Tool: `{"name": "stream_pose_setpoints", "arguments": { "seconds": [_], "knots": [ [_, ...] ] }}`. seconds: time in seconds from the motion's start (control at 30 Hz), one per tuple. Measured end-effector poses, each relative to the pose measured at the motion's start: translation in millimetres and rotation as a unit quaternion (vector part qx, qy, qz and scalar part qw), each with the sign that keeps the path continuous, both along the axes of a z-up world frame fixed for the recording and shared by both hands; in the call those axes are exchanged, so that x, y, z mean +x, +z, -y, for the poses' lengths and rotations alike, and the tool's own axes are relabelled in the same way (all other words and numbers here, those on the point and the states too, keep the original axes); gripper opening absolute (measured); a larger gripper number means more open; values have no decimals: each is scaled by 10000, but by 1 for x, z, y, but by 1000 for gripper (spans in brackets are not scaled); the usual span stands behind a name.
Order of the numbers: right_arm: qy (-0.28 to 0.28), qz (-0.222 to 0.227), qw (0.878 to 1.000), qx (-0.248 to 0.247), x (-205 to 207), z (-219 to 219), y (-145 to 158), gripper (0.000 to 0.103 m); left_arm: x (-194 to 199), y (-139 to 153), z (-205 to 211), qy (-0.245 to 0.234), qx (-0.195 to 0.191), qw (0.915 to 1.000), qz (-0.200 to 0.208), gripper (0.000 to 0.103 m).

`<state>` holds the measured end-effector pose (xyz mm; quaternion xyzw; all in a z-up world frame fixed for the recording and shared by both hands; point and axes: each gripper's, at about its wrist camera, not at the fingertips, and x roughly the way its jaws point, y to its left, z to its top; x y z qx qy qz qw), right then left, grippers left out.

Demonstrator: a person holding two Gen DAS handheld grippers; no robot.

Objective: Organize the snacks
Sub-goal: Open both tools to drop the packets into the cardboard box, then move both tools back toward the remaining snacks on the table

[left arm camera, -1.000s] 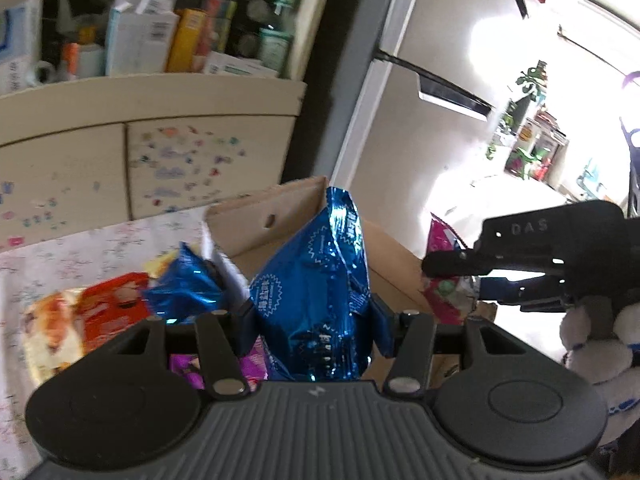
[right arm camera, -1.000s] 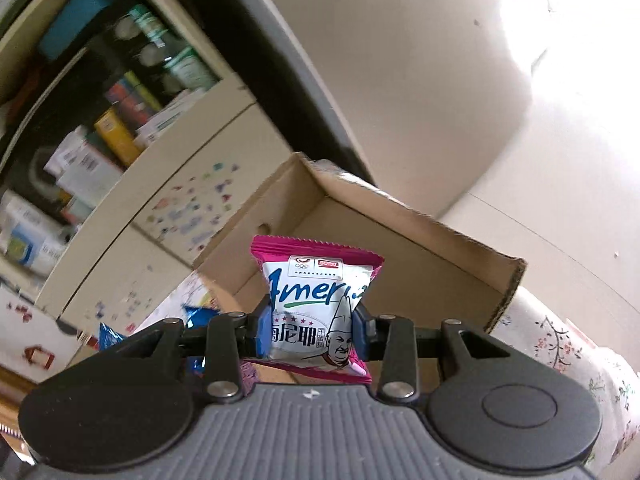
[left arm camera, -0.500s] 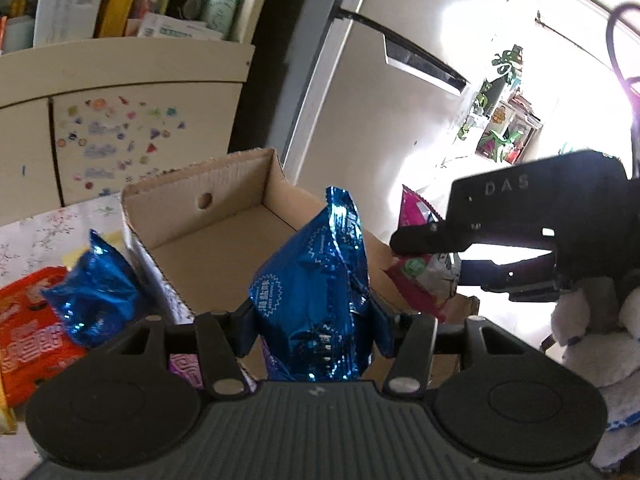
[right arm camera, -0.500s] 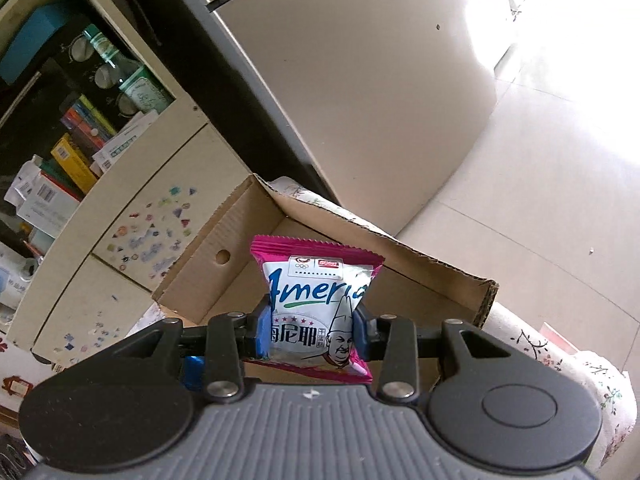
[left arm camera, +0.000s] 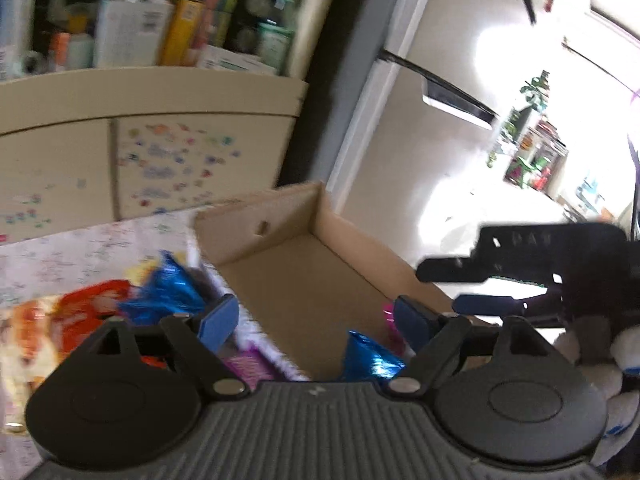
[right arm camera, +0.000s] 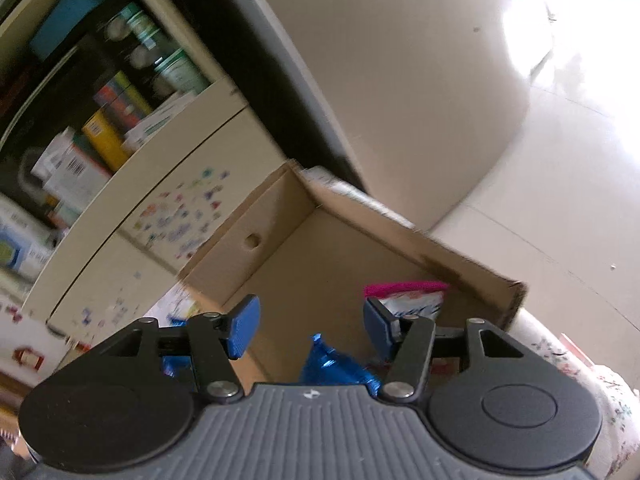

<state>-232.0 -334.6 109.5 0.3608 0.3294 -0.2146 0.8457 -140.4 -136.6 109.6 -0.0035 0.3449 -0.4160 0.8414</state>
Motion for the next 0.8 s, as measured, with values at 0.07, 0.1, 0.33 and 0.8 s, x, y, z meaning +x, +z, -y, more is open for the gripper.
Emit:
{"name": "stream_pose_setpoints", "arguments": {
  "seconds": [0.07,0.1,0.33,0.8],
  "knots": [
    [197,40,9998,12,4,-6,0,64,5,4,-15,149,-18,9999,2,87],
    [300,65,9995,17,6,-10,1,64,7,6,-24,237,-13,9997,15,87],
    [1076,238,9939,56,22,-40,3,64,19,3,-69,858,148,9962,-53,89],
    [1937,-81,9803,387,63,-91,-23,64,30,-28,-114,1584,800,9835,-350,89]
  ]
}}
